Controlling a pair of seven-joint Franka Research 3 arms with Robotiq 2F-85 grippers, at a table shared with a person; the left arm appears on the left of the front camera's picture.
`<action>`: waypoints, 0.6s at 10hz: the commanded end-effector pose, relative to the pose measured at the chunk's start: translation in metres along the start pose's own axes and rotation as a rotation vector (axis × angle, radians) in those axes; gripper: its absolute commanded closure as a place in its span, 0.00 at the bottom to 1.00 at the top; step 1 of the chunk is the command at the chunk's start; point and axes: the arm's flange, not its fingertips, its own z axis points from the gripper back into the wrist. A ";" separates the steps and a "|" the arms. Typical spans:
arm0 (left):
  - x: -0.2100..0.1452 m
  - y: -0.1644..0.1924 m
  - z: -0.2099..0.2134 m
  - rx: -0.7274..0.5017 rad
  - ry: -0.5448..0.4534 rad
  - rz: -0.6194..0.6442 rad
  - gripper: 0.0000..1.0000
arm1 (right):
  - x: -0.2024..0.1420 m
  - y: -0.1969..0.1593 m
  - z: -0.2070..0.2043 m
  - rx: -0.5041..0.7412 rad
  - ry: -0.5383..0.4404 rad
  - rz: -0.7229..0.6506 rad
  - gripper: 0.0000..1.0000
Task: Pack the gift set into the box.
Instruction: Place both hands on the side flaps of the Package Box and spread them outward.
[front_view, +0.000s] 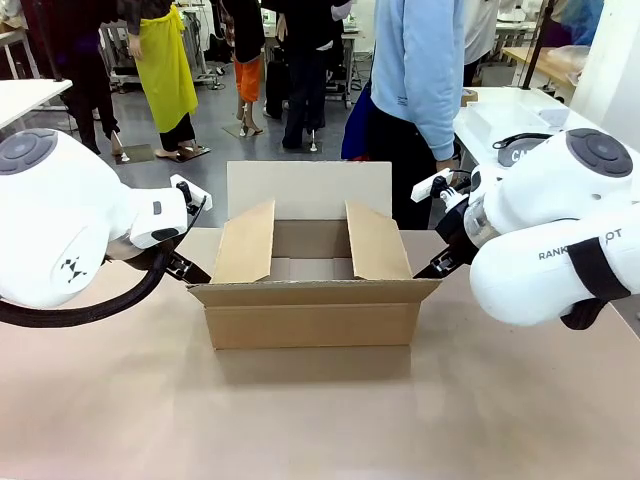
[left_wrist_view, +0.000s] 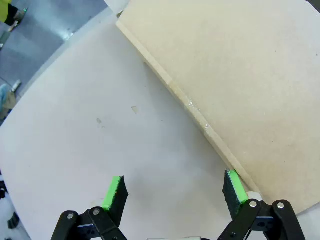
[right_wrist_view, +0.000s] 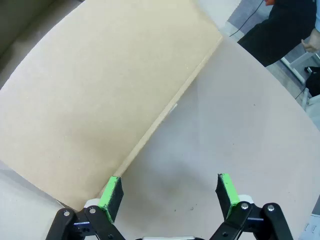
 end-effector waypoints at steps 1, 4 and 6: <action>0.000 0.000 0.000 0.000 0.000 0.000 0.00 | 0.000 0.000 0.000 0.000 0.000 0.000 0.00; -0.045 0.042 0.053 -0.074 0.102 -0.042 0.00 | -0.033 -0.058 0.035 0.074 0.084 -0.151 0.00; -0.081 0.080 0.108 -0.126 -0.081 0.136 0.00 | -0.060 -0.102 0.088 0.237 0.044 -0.310 0.00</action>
